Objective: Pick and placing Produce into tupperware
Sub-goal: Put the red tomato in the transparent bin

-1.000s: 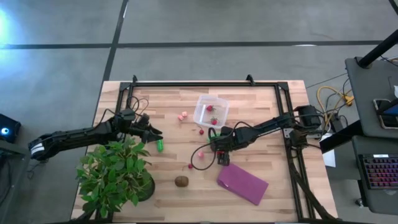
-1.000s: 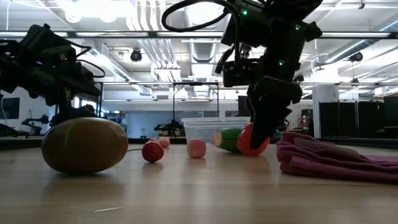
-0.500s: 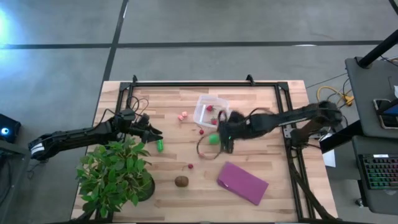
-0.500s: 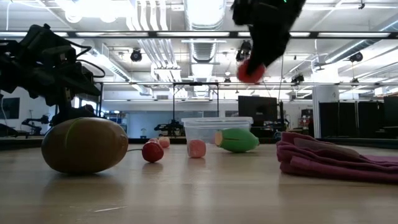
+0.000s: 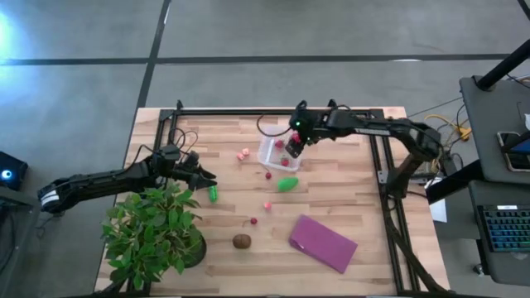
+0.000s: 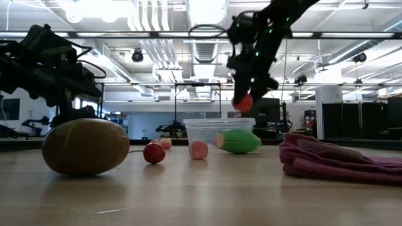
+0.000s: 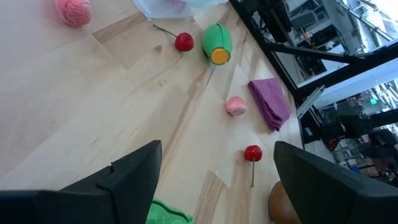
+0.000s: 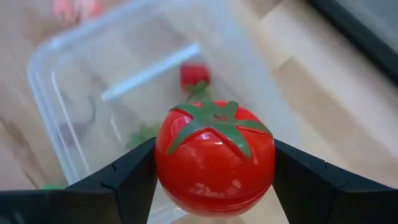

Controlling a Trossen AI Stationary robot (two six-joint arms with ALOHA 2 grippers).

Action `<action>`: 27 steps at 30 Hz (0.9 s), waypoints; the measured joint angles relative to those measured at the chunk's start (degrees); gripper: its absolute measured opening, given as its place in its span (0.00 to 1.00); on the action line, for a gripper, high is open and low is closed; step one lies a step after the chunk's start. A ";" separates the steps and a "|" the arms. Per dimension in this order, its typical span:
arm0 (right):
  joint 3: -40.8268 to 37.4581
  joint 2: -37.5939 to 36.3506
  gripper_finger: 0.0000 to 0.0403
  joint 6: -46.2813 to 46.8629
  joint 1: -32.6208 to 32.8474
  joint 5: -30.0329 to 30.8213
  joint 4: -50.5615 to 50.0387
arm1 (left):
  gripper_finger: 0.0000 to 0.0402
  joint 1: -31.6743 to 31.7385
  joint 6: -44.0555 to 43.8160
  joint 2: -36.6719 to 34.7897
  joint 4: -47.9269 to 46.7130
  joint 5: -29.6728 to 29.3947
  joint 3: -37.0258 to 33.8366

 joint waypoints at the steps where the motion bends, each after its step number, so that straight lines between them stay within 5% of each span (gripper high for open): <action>1: 0.20 1.02 0.67 -0.16 0.01 -0.75 0.05 | 0.73 0.00 0.00 0.01 0.01 -0.02 0.01; 19: 3.29 6.82 0.67 -2.44 0.81 -0.18 -1.50 | 0.73 0.00 0.00 -0.02 0.01 -0.01 0.01; 27: 3.29 6.83 0.80 -8.43 0.63 -0.21 -0.23 | 0.73 0.00 0.01 -0.02 0.01 -0.01 0.01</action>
